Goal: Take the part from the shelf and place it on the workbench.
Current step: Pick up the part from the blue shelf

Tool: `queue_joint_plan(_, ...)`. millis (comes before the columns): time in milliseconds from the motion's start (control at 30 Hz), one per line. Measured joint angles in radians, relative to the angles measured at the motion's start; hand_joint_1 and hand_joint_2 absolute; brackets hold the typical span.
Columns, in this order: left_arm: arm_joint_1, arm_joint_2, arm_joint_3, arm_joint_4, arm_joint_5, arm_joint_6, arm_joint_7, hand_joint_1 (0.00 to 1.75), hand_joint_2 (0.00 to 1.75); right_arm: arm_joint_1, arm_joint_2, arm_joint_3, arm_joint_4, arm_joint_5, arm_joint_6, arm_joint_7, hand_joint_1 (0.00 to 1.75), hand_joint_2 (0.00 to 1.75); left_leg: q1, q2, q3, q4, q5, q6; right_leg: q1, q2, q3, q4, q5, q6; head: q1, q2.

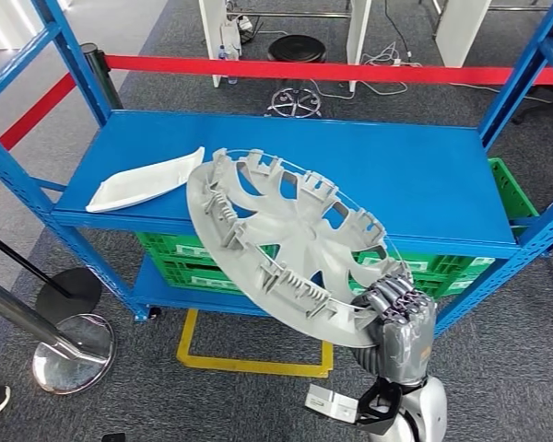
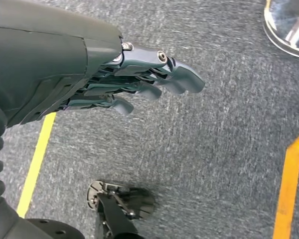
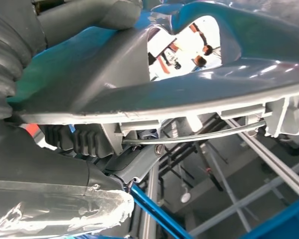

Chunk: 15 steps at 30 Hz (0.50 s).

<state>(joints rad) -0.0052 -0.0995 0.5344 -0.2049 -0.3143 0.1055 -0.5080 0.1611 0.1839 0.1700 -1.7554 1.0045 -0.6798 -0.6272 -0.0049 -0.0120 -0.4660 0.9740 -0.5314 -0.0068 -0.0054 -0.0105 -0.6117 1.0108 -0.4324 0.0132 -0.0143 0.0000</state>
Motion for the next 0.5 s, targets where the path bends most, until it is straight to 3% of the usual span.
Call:
queue_joint_plan(67,0.001,0.000,0.000,0.000,0.000,0.000,0.002,0.00,1.75,0.003,0.000,-0.001,-0.002,0.000,0.000,-0.003,1.75,1.75,-0.001,0.003,-0.010,-0.007,0.016,0.015,-0.004,0.002,-0.009,0.007,-0.004,0.012,0.000,0.000)
queue_joint_plan(133,0.001,0.000,0.001,0.000,-0.001,0.001,0.003,0.00,1.75,0.005,-0.001,-0.001,-0.004,0.000,0.000,-0.005,1.75,1.75,0.001,0.008,-0.026,-0.013,0.037,0.031,-0.006,0.005,-0.035,0.065,-0.069,0.019,0.002,0.000)
queue_joint_plan(200,0.001,0.001,0.001,0.000,-0.005,0.001,0.003,0.00,1.75,0.006,-0.003,-0.002,-0.004,0.001,0.000,-0.012,1.75,1.75,-0.003,0.009,-0.051,-0.012,0.057,0.039,-0.006,0.007,-0.070,0.188,-0.161,0.024,0.005,0.000)
queue_joint_plan(233,0.001,0.001,0.001,0.000,-0.007,0.002,0.003,0.00,1.75,0.009,-0.003,-0.003,-0.004,0.001,0.000,-0.018,1.75,1.75,-0.004,0.010,-0.065,-0.011,0.067,0.040,-0.006,0.007,-0.079,0.243,-0.186,0.025,0.005,0.000)
queue_joint_plan(267,0.001,0.001,0.002,0.000,-0.010,0.002,0.003,0.00,1.75,0.011,-0.004,-0.005,-0.005,0.001,0.000,-0.026,1.75,1.75,-0.005,0.010,-0.078,-0.010,0.077,0.039,-0.006,0.007,-0.075,0.273,-0.188,0.027,0.005,0.000)
queue_joint_plan(300,0.001,0.000,0.002,0.000,-0.012,0.002,0.003,0.00,1.75,0.014,-0.004,-0.008,-0.005,0.001,0.000,-0.034,1.75,1.75,-0.006,0.010,-0.092,-0.009,0.086,0.038,-0.006,0.007,-0.056,0.268,-0.171,0.027,0.005,0.000)
queue_joint_plan(333,0.001,0.000,0.002,0.000,-0.013,0.001,0.003,0.00,1.75,0.016,-0.004,-0.010,-0.007,0.001,0.000,-0.039,1.75,1.75,-0.006,0.010,-0.104,-0.007,0.095,0.036,-0.006,0.007,-0.020,0.228,-0.144,0.026,0.005,0.000)
queue_joint_plan(400,0.001,-0.001,0.004,0.000,-0.013,0.001,0.004,0.00,1.75,0.016,-0.004,-0.012,-0.012,0.001,0.000,-0.045,1.75,1.75,-0.007,0.009,-0.126,0.003,0.108,0.029,-0.006,0.008,0.086,0.084,-0.112,0.022,0.005,0.000)
queue_joint_plan(433,0.001,-0.001,0.005,0.000,-0.013,0.001,0.004,0.00,1.75,0.016,-0.004,-0.013,-0.016,0.001,0.000,-0.046,1.75,1.75,-0.008,0.009,-0.134,0.008,0.115,0.025,-0.004,0.008,0.128,0.022,-0.113,0.019,0.005,0.000)
queue_joint_plan(500,0.001,-0.002,0.006,0.000,-0.013,0.001,0.004,0.00,1.75,0.016,-0.004,-0.016,-0.020,0.001,0.000,-0.048,1.75,1.75,-0.009,0.009,-0.145,0.015,0.128,0.013,0.000,0.010,0.156,-0.035,-0.124,0.012,0.004,0.000)
